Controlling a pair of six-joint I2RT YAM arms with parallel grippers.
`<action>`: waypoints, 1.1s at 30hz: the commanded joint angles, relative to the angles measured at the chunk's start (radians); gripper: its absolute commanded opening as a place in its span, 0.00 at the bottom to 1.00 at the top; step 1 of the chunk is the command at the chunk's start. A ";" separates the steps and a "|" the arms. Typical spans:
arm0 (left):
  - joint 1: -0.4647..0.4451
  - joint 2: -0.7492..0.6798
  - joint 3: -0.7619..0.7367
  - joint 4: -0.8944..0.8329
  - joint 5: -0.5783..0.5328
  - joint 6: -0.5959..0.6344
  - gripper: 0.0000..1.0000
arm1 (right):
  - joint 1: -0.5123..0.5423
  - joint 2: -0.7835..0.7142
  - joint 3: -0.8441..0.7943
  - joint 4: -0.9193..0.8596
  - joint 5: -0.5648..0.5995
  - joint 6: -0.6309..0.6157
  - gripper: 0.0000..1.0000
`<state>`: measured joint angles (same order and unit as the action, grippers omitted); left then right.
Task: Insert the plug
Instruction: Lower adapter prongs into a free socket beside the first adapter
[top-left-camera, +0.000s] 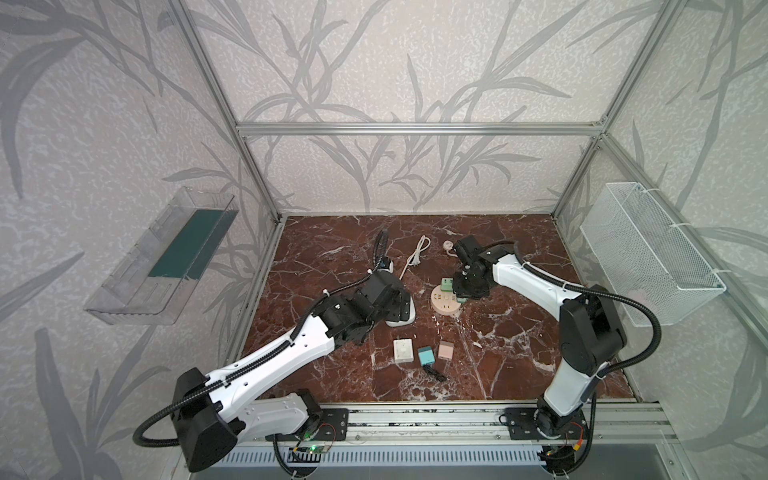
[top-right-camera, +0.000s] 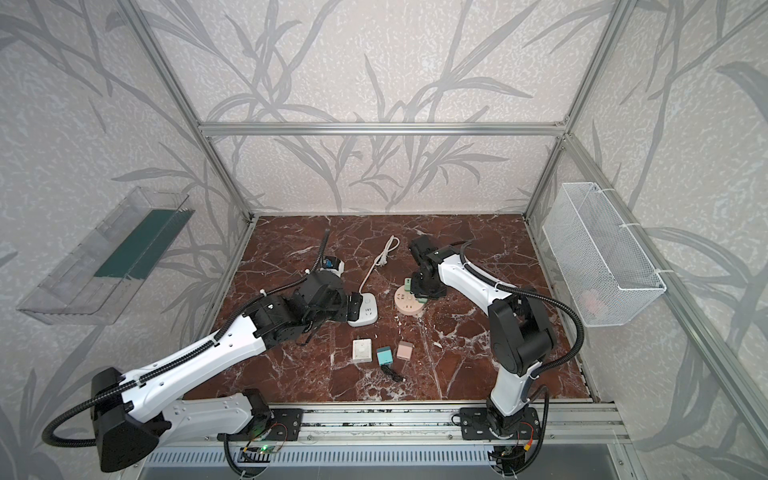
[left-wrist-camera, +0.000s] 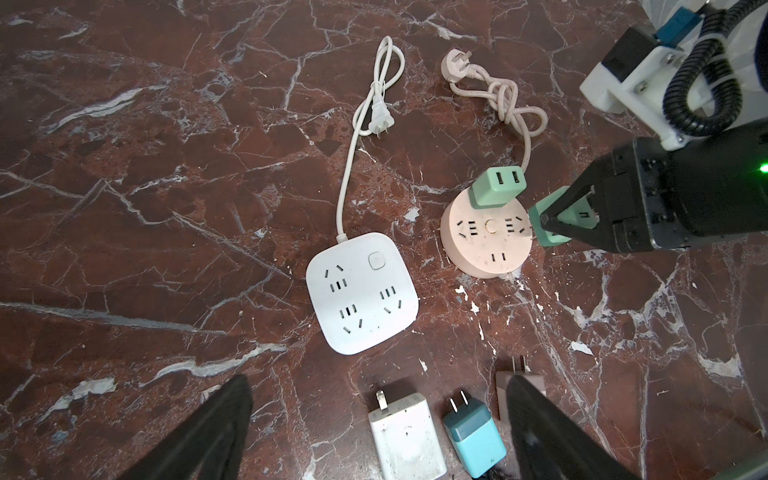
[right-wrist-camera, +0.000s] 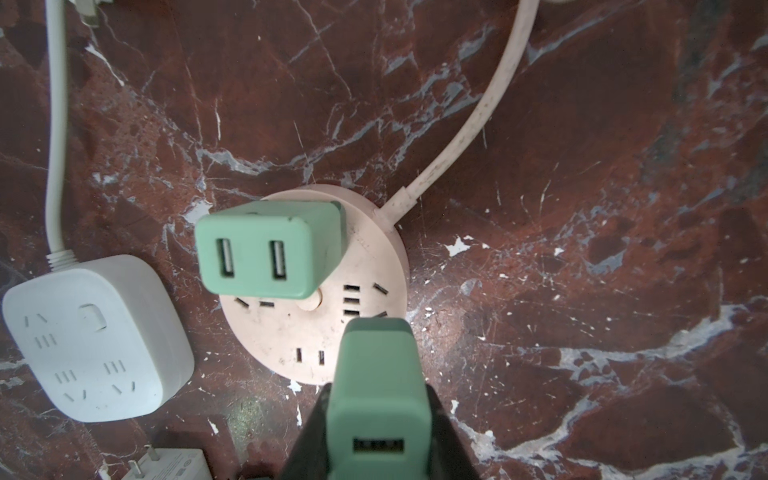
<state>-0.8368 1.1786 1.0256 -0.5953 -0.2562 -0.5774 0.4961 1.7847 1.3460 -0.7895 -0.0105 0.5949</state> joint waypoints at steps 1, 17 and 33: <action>0.002 -0.010 -0.013 0.014 -0.001 -0.006 0.93 | 0.002 0.005 0.035 0.004 -0.012 0.009 0.00; 0.006 -0.005 -0.019 0.016 0.002 -0.018 0.93 | 0.008 0.043 0.076 0.002 0.008 -0.008 0.00; 0.012 -0.008 -0.032 0.024 0.007 -0.024 0.93 | 0.008 0.088 0.070 0.040 0.015 0.001 0.00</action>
<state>-0.8299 1.1786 1.0046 -0.5716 -0.2413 -0.5869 0.5026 1.8511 1.3998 -0.7628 -0.0048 0.5945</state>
